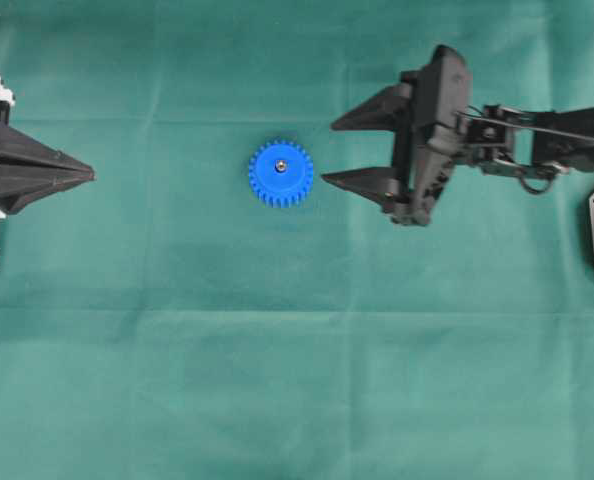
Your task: Insert the shaft placed at a random location into the center hole of the medium gear at another random location.
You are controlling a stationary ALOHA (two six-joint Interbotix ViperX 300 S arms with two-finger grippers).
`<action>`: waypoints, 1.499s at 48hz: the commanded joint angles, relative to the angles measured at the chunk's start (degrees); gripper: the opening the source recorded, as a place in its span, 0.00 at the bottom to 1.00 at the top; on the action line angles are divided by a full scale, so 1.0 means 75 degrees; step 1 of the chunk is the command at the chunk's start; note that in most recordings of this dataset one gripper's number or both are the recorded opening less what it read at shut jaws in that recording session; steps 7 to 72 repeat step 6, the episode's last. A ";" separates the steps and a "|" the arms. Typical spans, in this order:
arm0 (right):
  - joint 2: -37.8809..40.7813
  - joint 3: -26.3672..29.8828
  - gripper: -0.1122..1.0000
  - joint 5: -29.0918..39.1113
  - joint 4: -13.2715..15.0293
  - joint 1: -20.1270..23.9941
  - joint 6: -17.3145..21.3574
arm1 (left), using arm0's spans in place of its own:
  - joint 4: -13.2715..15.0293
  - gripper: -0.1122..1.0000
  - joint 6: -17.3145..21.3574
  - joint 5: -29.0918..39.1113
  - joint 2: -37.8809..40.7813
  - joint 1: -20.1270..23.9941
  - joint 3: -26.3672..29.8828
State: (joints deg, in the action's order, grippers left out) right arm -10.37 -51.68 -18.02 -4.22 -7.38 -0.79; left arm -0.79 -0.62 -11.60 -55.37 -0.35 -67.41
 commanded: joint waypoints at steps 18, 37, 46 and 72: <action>-0.0844 -0.0434 0.83 -0.0012 -0.0023 0.0012 0.0035 | -0.0012 0.10 0.0000 -0.0035 0.0035 0.0012 0.0164; -0.0844 -0.0434 0.83 -0.0012 -0.0023 0.0012 0.0035 | -0.0012 0.10 0.0000 -0.0035 0.0035 0.0012 0.0164; -0.0844 -0.0434 0.83 -0.0012 -0.0023 0.0012 0.0035 | -0.0012 0.10 0.0000 -0.0035 0.0035 0.0012 0.0164; -0.0844 -0.0434 0.83 -0.0012 -0.0023 0.0012 0.0035 | -0.0012 0.10 0.0000 -0.0035 0.0035 0.0012 0.0164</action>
